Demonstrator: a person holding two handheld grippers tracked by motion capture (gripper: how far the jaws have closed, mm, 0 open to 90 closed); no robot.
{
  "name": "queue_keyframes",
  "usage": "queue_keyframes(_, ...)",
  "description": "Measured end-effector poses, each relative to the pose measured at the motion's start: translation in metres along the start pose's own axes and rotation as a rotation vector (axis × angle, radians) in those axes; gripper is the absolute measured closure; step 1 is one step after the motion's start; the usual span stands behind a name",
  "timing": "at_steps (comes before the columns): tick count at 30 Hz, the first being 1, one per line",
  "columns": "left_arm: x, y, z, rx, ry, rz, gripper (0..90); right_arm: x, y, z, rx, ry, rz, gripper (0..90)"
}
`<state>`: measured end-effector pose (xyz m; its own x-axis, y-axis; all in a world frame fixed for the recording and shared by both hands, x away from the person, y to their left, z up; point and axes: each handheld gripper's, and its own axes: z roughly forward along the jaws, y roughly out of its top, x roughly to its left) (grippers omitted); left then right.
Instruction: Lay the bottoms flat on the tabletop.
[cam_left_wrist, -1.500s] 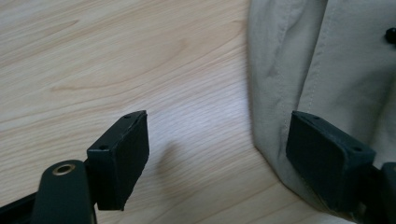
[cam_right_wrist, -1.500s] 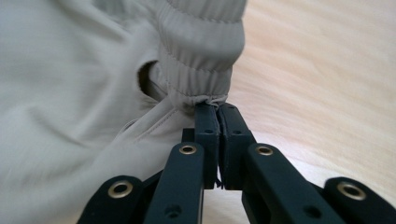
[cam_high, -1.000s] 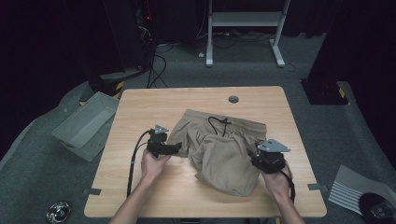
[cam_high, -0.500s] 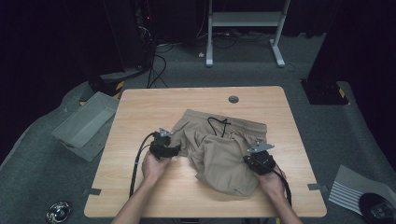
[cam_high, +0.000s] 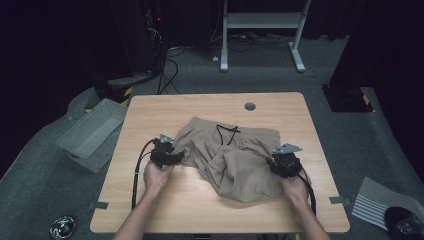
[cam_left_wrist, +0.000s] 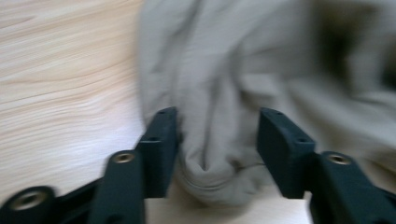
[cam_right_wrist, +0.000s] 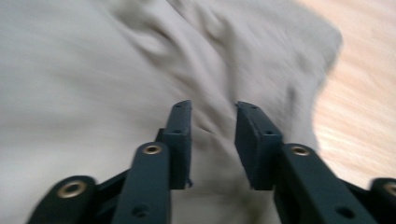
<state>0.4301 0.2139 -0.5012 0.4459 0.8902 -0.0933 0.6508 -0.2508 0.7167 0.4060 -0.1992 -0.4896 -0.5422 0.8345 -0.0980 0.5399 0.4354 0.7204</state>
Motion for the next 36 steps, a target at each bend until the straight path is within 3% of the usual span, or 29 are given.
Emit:
queue_keyframes(2,-0.014,-0.002,-0.003,-0.013,-0.073,0.006,36.5,0.021,0.002,-0.011,-0.033,0.069,-0.029,59.4)
queue_keyframes(5,-0.023,-0.004,-0.001,-0.014,-0.089,0.025,34.3,0.033,0.001,-0.01,-0.018,0.099,-0.066,58.2)
queue_keyframes(6,-0.028,-0.004,0.004,0.009,-0.072,0.046,34.3,0.041,-0.002,-0.003,0.019,0.108,-0.083,58.2)
queue_keyframes(9,-0.027,-0.005,0.012,0.049,-0.034,0.054,35.1,0.042,-0.006,0.008,0.065,0.116,-0.071,61.4)
queue_keyframes(11,-0.023,-0.007,0.019,0.079,0.004,0.063,38.9,0.039,-0.01,0.019,0.087,0.159,-0.057,75.5)
queue_keyframes(12,-0.022,-0.008,0.019,0.062,0.023,0.071,38.9,0.039,-0.01,0.019,0.087,0.159,-0.057,75.5)
queue_keyframes(13,-0.018,-0.006,0.02,0.066,0.044,0.083,42.7,0.036,-0.01,0.02,0.082,0.178,-0.061,86.8)
queue_keyframes(16,-0.014,-0.003,0.022,0.069,0.06,0.077,43.7,0.034,-0.008,0.023,0.084,0.142,-0.102,90.0)
queue_keyframes(18,0.0,0.001,0.026,0.059,0.105,0.06,42.4,0.024,-0.005,0.026,0.093,0.125,-0.087,90.0)
queue_keyframes(19,0.0,0.001,0.026,0.059,0.105,0.06,41.0,0.02,-0.004,0.028,0.095,0.105,-0.085,90.0)
queue_keyframes(20,0.011,0.004,0.029,0.06,0.12,0.004,39.2,0.016,-0.003,0.029,0.096,0.087,-0.08,90.0)
queue_keyframes(23,0.02,0.006,0.028,0.08,0.144,-0.023,35.3,0.002,-0.002,0.031,0.101,0.05,-0.034,89.9)
queue_keyframes(25,0.016,0.004,0.023,0.083,0.126,-0.01,32.8,0.0,-0.003,0.028,0.089,0.049,-0.011,80.7)
queue_keyframes(27,0.008,0.001,0.015,0.055,0.098,0.017,30.7,0.004,-0.004,0.019,0.058,0.072,0.002,73.2)
queue_keyframes(30,-0.001,-0.002,0.006,0.03,0.061,0.032,28.1,0.015,-0.006,0.007,0.025,0.086,-0.025,65.2)
queue_keyframes(31,-0.009,-0.004,-0.002,0.014,0.009,0.028,27.0,0.019,-0.007,0.003,0.019,0.089,-0.028,63.5)
queue_keyframes(32,-0.009,-0.004,-0.002,0.014,0.009,0.028,26.2,0.019,-0.007,0.003,0.019,0.089,-0.028,63.5)
queue_keyframes(36,-0.024,-0.01,-0.014,0.004,-0.062,0.035,24.1,0.028,-0.013,0.001,0.047,0.079,-0.056,61.6)
